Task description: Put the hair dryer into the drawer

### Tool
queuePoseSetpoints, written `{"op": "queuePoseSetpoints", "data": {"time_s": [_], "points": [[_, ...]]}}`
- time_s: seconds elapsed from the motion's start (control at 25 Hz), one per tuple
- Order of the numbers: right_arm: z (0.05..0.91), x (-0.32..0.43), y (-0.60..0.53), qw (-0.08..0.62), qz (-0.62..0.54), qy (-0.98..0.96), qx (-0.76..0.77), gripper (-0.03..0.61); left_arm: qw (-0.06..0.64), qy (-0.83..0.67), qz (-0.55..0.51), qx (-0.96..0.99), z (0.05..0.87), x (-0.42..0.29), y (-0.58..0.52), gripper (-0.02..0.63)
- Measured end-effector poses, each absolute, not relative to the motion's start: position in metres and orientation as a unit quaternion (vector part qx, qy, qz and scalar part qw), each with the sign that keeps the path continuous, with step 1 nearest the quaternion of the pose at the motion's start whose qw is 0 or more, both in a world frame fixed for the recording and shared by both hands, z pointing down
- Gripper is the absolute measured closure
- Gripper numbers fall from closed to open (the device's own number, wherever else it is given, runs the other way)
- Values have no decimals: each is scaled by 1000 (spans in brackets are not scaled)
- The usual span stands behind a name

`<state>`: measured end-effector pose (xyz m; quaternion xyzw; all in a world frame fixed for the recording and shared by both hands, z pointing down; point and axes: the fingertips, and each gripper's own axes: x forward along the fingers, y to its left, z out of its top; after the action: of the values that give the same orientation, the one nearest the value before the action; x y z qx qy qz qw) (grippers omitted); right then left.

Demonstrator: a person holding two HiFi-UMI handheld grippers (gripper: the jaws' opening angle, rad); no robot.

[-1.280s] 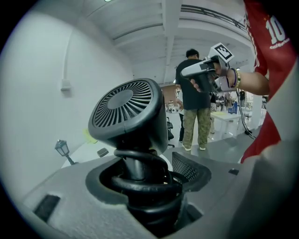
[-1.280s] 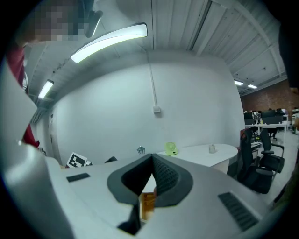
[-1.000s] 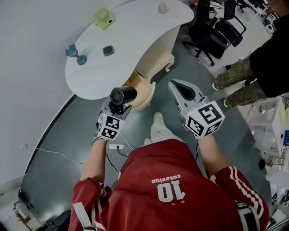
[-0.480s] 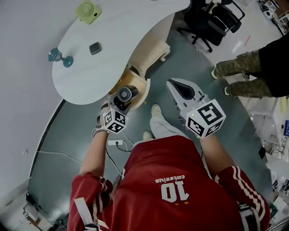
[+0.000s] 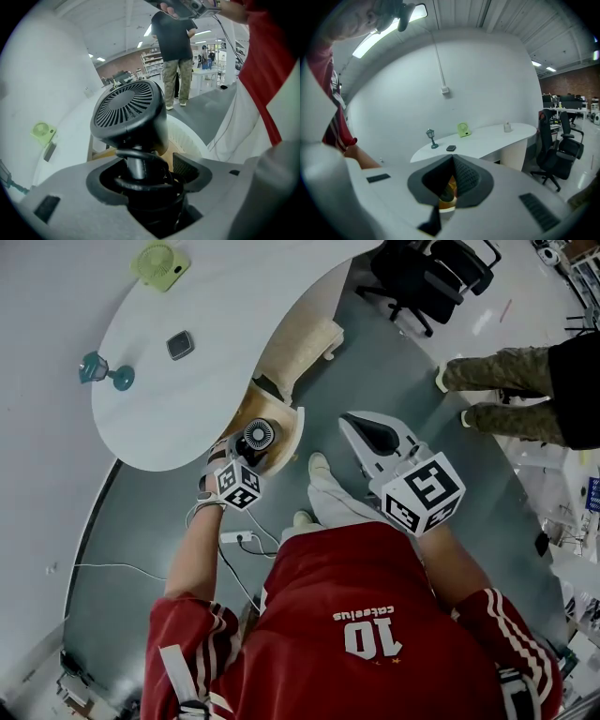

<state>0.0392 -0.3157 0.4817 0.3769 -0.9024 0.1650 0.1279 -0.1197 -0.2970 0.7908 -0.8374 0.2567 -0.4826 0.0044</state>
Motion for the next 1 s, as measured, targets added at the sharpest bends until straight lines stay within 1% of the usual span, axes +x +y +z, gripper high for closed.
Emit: {"op": "queuePoseSetpoints", "data": {"time_s": [0.2, 0.6, 1.0], "points": [[489, 38, -318, 138, 165, -904, 369, 574, 15, 237, -502, -832, 810, -114, -303, 305], [501, 42, -316, 154, 176, -901, 365, 574, 95, 185, -540, -816, 838, -102, -318, 305], [515, 42, -324, 162, 191, -898, 362, 574, 118, 175, -550, -808, 865, -96, -334, 304]]}}
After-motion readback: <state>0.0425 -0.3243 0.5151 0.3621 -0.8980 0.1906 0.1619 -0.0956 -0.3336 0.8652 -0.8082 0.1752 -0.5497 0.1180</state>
